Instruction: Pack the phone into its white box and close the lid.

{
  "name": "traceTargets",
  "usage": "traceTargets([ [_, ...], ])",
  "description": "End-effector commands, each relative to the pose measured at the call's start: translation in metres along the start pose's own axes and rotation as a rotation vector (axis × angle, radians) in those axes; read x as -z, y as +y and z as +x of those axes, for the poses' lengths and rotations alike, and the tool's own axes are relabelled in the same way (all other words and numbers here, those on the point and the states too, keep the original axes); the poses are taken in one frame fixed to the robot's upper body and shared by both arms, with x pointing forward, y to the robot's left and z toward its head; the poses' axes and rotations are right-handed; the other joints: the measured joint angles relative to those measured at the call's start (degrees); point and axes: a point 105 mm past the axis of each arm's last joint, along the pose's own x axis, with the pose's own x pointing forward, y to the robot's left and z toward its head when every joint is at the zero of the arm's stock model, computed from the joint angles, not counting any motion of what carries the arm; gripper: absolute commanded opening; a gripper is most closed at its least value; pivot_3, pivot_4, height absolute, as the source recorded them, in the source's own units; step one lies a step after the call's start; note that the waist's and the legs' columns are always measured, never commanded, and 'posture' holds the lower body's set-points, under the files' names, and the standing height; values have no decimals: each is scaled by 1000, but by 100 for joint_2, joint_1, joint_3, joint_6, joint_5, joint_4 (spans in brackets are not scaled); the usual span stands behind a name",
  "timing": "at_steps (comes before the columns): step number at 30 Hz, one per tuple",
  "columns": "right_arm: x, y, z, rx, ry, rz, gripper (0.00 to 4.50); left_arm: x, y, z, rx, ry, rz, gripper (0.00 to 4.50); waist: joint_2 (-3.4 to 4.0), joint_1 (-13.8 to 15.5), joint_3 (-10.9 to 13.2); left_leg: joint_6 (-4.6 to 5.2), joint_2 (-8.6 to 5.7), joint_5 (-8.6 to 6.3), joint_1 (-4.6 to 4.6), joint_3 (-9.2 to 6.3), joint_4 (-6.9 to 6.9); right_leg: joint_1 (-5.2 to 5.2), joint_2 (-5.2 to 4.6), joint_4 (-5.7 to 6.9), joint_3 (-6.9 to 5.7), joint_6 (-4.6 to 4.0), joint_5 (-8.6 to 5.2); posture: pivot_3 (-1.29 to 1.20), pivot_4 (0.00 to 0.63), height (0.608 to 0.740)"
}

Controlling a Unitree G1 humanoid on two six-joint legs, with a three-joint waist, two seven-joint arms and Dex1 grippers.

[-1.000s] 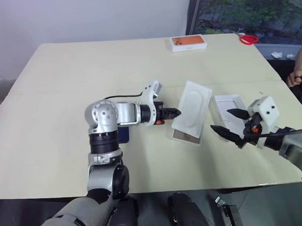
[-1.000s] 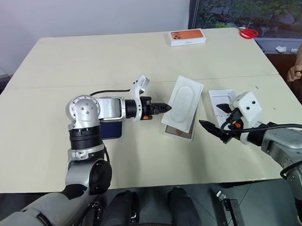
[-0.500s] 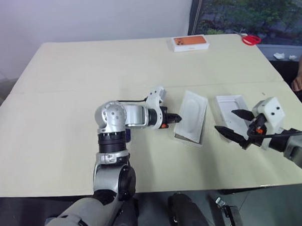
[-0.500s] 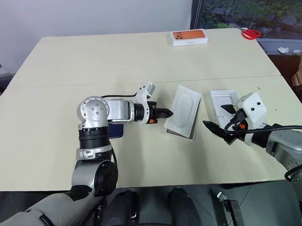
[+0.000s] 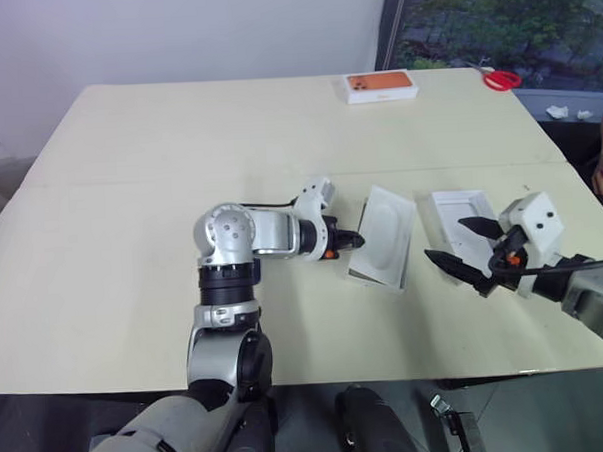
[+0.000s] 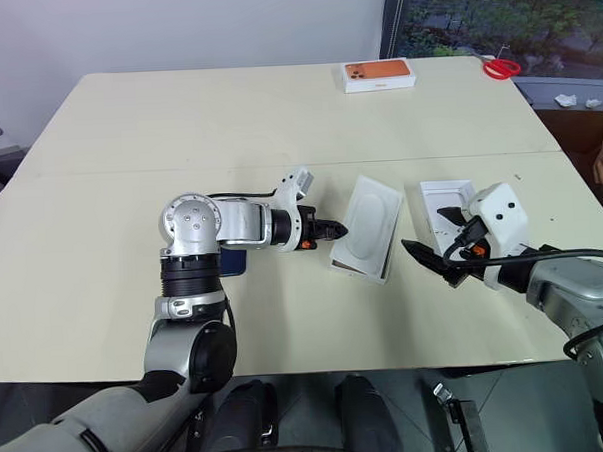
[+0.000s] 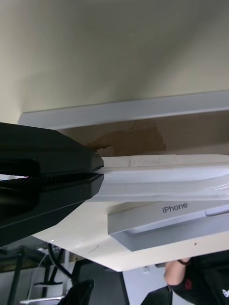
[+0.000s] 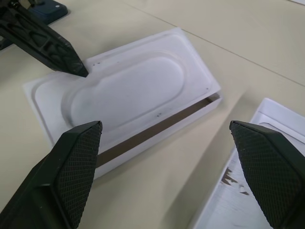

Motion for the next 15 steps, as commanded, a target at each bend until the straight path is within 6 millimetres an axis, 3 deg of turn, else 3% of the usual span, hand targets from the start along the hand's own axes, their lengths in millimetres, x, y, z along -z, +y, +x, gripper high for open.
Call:
traceTargets([
  [1,-12,3,-2,2,-43,-35,4500,1,-13,1,56,8,22,670,0,0,0,0,0,0,0,0,0,0,0,0,0,0,0,0,150,726],
  [4,-12,4,-1,-2,-44,-34,4500,4,-14,2,64,19,31,1882,0,0,0,0,0,0,0,0,0,0,0,0,0,0,0,0,150,726],
  [9,-13,4,-1,-3,-46,-34,4500,0,-11,-5,69,0,29,4445,0,-3,0,0,0,0,0,0,0,0,0,0,0,0,0,0,150,726],
  [15,-16,4,1,-6,-49,-36,4500,-11,1,-23,41,-52,38,4445,0,-6,0,-1,0,0,0,-1,-1,-1,1,0,0,0,0,0,150,726],
])
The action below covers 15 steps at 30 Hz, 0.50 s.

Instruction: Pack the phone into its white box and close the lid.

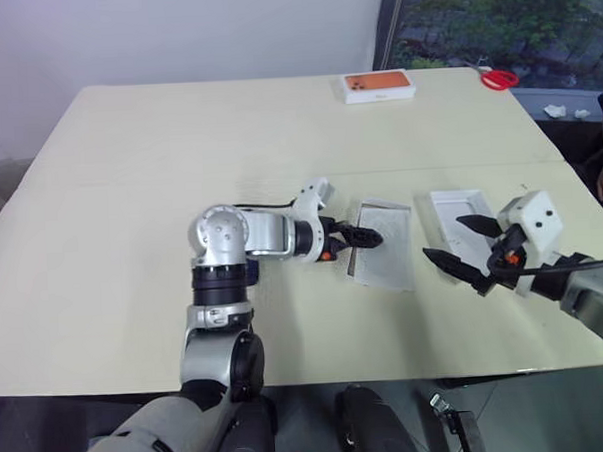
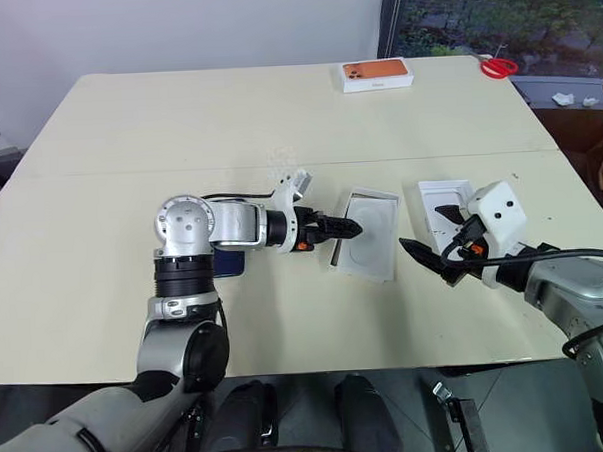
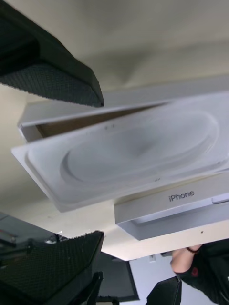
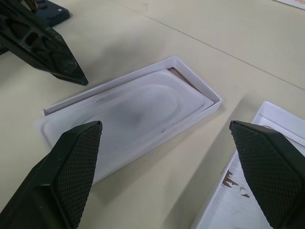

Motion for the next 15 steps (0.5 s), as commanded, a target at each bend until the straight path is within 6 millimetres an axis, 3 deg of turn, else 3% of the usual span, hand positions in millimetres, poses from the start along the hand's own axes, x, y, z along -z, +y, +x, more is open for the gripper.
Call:
traceTargets([
  [1,-12,3,0,-6,-35,-31,4500,-10,-3,-12,11,-48,31,4445,0,-1,0,0,0,0,0,0,0,0,0,0,0,0,0,0,150,726],
  [2,-12,3,1,-7,-35,-31,4500,-11,-3,-13,9,-51,31,4445,0,0,0,0,0,0,0,0,0,0,0,0,0,0,0,0,150,726],
  [4,-12,3,9,-2,-23,-25,4248,-33,12,-39,-76,-190,124,4493,0,-1,0,-1,0,0,0,0,0,0,0,0,0,0,0,0,150,726],
  [6,-11,2,16,5,-4,-18,3663,-46,20,-59,-146,-292,238,4500,2,-84,0,-14,2,8,4,2,-7,-6,5,2,10,-1,1,0,150,726],
  [8,-9,2,28,10,36,-25,2694,-51,27,-73,-171,-363,356,4500,3,-62,-1,-50,4,28,10,0,-22,-7,8,4,12,-3,0,0,150,726],
  [13,-17,7,60,8,80,-53,22,-27,44,-89,-192,-297,699,4500,6,-4,-1,-57,4,31,8,10,-23,-13,2,2,17,-4,0,0,150,726],
  [15,-19,7,74,29,101,-78,22,-15,49,-93,-167,-259,816,4500,5,8,0,-51,2,28,0,9,-20,-14,-3,0,12,-5,0,0,150,726],
])
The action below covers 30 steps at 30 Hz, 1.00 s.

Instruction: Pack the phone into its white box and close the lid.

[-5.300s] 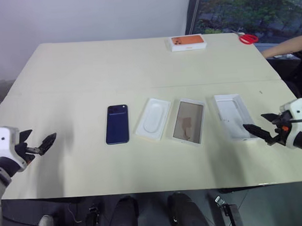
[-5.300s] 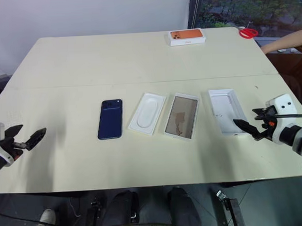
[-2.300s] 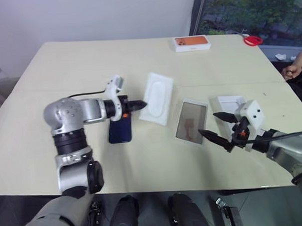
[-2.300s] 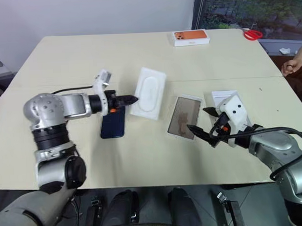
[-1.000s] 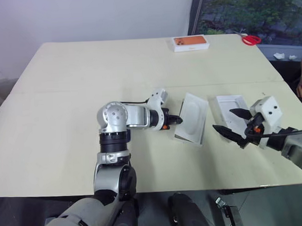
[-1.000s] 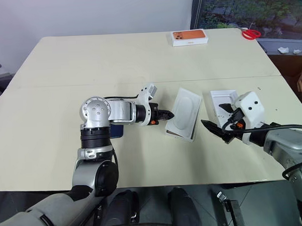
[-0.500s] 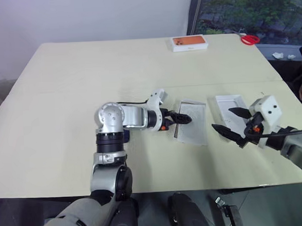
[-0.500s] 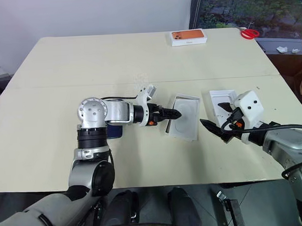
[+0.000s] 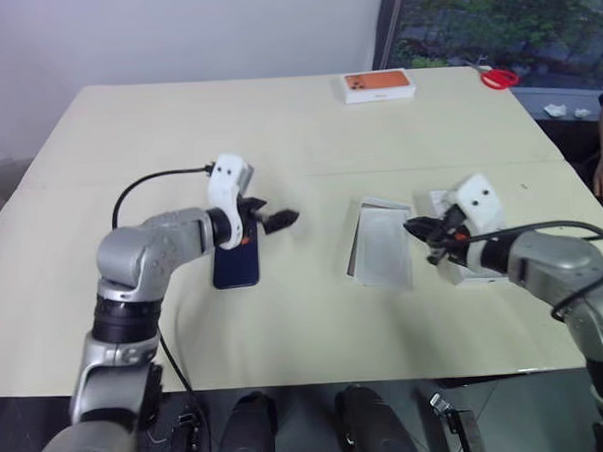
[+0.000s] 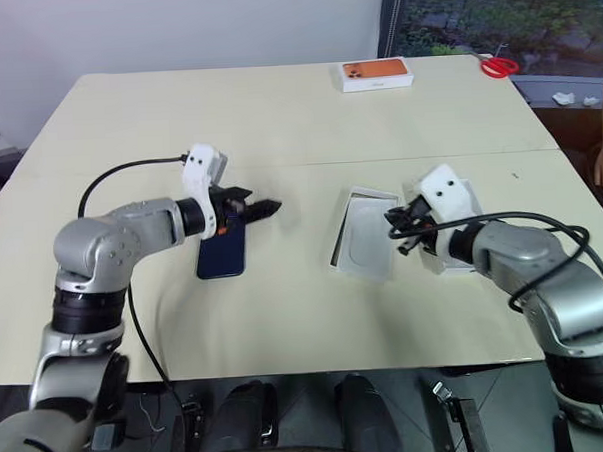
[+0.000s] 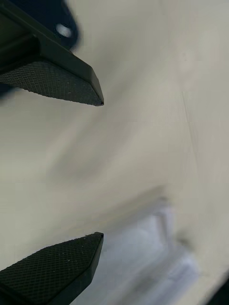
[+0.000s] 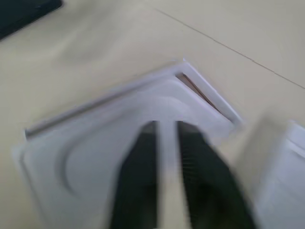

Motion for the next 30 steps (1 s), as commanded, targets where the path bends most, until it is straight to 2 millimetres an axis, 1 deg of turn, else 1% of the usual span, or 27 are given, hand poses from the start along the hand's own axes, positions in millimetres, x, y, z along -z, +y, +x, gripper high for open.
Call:
traceTargets([
  [1,-5,-3,16,50,29,-43,22,-2,-16,-9,117,-52,234,4500,-1,3,1,11,0,-6,-3,2,3,-2,-2,-1,0,-1,0,0,150,726],
  [3,-4,-3,29,65,63,-64,22,4,-21,-16,169,-71,286,4500,-4,1,2,20,-2,-11,-11,4,5,-7,-7,-3,0,-1,0,0,150,726],
  [6,6,-8,46,98,148,-89,22,12,-31,-30,247,-105,389,4500,-4,-19,2,27,-2,-15,-17,8,7,-13,-8,-5,1,-1,0,0,150,726],
  [14,17,-12,62,103,194,-83,22,21,-41,-44,322,-121,389,4500,-4,-39,3,39,1,-21,-19,8,9,-18,-3,0,2,0,0,0,150,726],
  [16,18,-12,65,104,198,-82,22,22,-41,-45,326,-120,387,4500,-3,-49,2,47,3,-26,-17,8,9,-19,0,0,3,0,0,0,150,726],
  [22,13,-16,81,147,160,-28,22,23,-40,-43,311,-122,375,4500,-3,-59,2,51,8,-28,-16,6,9,-22,6,3,4,0,1,0,150,726],
  [30,12,-17,83,155,155,-23,22,23,-40,-43,312,-123,375,4500,-3,-57,2,51,8,-28,-16,8,9,-22,5,4,4,0,1,0,150,726],
])
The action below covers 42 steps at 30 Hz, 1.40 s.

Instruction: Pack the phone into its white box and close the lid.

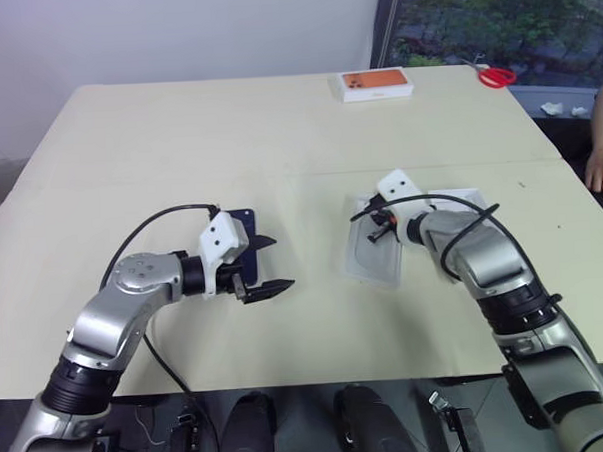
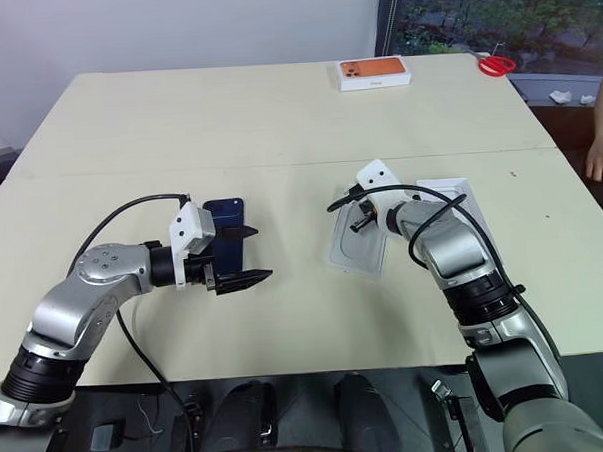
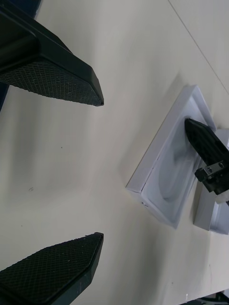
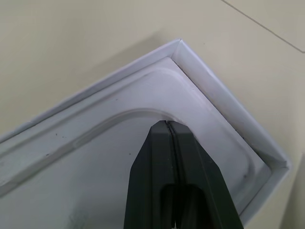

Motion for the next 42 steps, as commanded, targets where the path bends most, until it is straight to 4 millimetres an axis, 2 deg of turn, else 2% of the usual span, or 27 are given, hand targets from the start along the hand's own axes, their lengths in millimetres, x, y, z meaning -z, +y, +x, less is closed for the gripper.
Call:
traceTargets([
  [1,-9,-7,-2,46,-43,40,22,-10,-2,-2,-12,-36,33,4500,0,0,0,0,0,0,0,0,0,0,0,0,0,0,0,0,150,726],
  [4,-7,-9,-2,105,-49,105,22,-9,-6,1,-10,-44,18,4500,0,-3,0,0,0,0,0,0,-1,-3,0,3,2,0,0,0,150,726],
  [10,-4,-6,-3,125,-58,68,22,-10,-8,6,1,-47,14,4500,0,12,0,0,-1,0,-1,2,0,-3,-2,4,2,0,0,0,150,726],
  [14,-5,6,-9,45,-68,28,22,-10,-6,5,-7,-45,-1,4500,0,4,0,0,-1,0,-1,1,0,-4,0,4,2,0,0,0,150,726],
  [18,1,18,-21,-49,-49,-83,22,-7,0,-1,-35,-30,-11,4500,1,2,0,1,-1,0,-1,0,-1,-4,0,4,2,0,0,0,150,726],
  [24,-7,23,-42,-138,-74,-164,22,-6,5,-9,-71,-16,-14,4500,1,1,0,1,0,-1,-1,0,-1,-4,2,3,2,0,0,0,150,726],
  [31,6,33,-63,-255,-22,-285,22,-5,7,-13,-90,-11,-13,4500,-1,19,2,2,-1,-1,-1,0,1,-3,0,2,2,0,-1,0,150,726],
  [37,18,47,-63,-328,12,-315,22,-5,7,-13,-94,-16,-14,4500,-1,5,1,3,0,-2,-1,-1,1,-3,2,2,2,0,-1,0,150,726],
  [42,26,44,-55,-292,43,-337,22,-5,6,-11,-95,-19,-14,4500,-1,12,1,3,0,-2,0,-1,1,-3,2,3,2,0,-1,0,150,726],
])
